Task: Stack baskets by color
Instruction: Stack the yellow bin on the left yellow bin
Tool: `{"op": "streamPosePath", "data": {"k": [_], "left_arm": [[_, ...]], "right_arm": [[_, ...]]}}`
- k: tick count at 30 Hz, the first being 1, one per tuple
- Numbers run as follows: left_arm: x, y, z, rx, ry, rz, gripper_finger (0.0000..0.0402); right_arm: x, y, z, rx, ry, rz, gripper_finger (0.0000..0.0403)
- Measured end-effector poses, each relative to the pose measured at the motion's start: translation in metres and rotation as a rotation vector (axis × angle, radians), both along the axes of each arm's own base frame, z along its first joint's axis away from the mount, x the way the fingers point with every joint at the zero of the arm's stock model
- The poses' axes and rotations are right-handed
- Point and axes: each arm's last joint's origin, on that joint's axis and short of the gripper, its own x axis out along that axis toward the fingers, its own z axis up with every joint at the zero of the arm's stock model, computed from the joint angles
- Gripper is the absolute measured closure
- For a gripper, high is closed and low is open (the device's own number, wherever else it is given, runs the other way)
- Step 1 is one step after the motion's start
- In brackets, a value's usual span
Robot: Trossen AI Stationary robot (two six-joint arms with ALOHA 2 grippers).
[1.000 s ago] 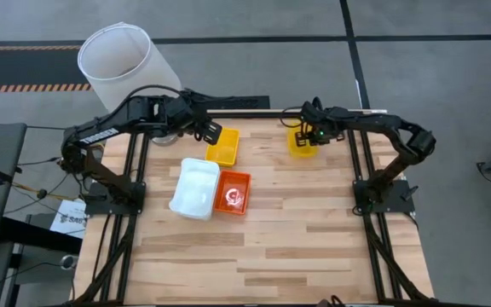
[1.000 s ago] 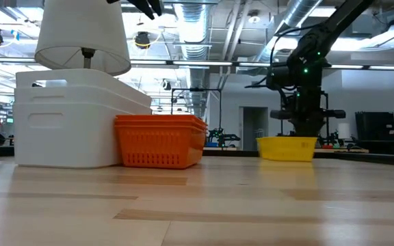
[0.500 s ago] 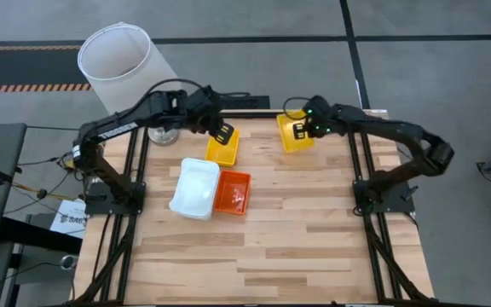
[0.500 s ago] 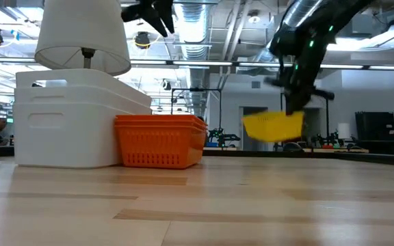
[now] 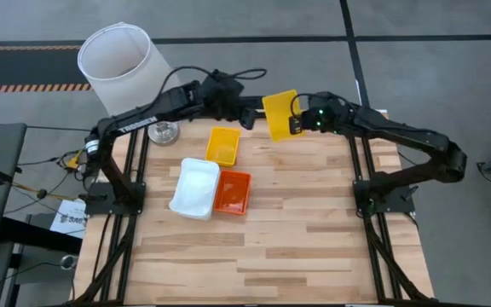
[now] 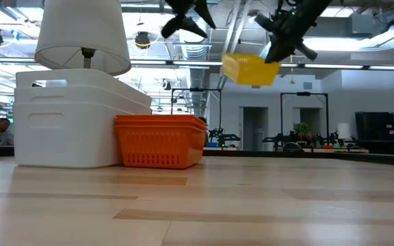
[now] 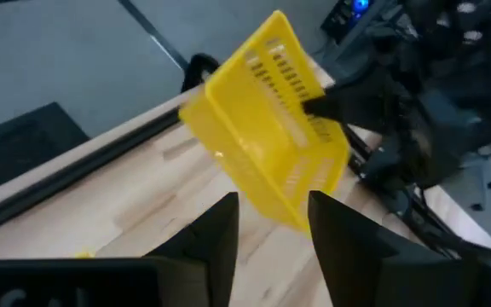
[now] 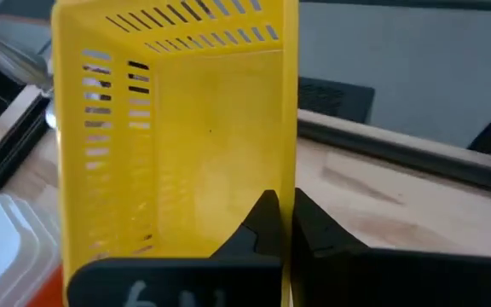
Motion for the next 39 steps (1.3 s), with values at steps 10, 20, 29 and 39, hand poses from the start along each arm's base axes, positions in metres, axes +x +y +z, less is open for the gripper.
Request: {"op": "streamPosePath", "data": {"k": [10, 20, 29, 39], "left_arm": [[0.026, 0.009, -0.025, -0.01, 0.005, 0.105, 0.0246], [0.038, 0.015, -0.041, -0.022, 0.026, 0.134, 0.0251], [0.037, 0.016, -0.042, -0.015, 0.042, 0.159, 0.038], [0.031, 0.027, -0.043, -0.027, 0.062, 0.143, 0.0401]], "right_arm": [[0.021, 0.007, 0.009, -0.095, 0.019, 0.012, 0.0394], [0.028, 0.012, 0.019, -0.119, 0.016, 0.055, 0.0393], [0.028, 0.012, 0.02, -0.138, 0.027, 0.072, 0.0386], [0.017, 0.02, 0.032, -0.165, 0.01, 0.2, 0.0278]]}}
